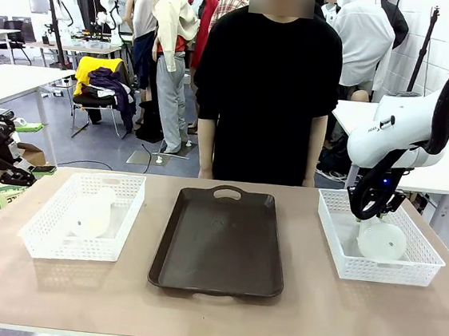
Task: Prepare the laboratory tools.
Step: While moving the picked Big flask to the Handle tray indicated by the person, stop as directed by the person.
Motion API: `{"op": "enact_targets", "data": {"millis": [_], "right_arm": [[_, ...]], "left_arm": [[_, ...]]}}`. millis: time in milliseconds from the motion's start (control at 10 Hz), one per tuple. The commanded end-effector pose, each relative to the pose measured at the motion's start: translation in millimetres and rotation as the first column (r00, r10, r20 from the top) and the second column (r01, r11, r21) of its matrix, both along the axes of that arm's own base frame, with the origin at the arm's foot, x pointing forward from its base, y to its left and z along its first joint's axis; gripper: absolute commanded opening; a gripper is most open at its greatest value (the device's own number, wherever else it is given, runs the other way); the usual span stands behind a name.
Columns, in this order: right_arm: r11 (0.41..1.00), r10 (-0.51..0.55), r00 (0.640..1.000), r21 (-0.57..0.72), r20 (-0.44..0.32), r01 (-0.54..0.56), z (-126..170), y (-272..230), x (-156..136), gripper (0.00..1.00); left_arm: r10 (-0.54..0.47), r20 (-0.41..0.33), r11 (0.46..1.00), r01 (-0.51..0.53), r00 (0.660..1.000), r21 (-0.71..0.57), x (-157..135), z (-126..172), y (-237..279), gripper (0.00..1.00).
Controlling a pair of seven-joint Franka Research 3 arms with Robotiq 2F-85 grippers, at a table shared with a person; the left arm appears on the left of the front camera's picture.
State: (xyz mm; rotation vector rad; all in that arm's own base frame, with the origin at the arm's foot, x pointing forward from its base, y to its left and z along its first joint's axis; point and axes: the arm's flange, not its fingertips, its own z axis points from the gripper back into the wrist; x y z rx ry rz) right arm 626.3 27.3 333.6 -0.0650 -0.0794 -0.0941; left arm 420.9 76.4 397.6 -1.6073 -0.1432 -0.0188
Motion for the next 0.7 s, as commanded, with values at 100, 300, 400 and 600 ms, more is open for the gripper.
{"op": "enact_targets", "data": {"millis": [100, 300, 400, 600], "right_arm": [[1.000, 0.005, 1.000, 0.011, 0.012, -0.005, 23, 3, -12, 0.00], [1.000, 0.019, 0.999, 0.024, 0.033, -0.020, 57, 5, -25, 0.00], [0.999, 0.021, 0.998, 0.022, 0.056, -0.022, 80, 6, -37, 0.00], [0.999, 0.033, 0.996, 0.033, 0.082, -0.036, 108, 8, -57, 0.00]], "left_arm": [[0.007, 0.005, 1.000, -0.007, 1.000, 0.007, 0, 2, 1, 1.00], [0.007, 0.005, 1.000, -0.007, 1.000, 0.007, 0, 2, 1, 1.00], [0.007, 0.005, 1.000, -0.007, 1.000, 0.007, 0, 2, 1, 1.00], [0.007, 0.005, 1.000, -0.007, 1.000, 0.007, 0, 2, 1, 1.00]]}}
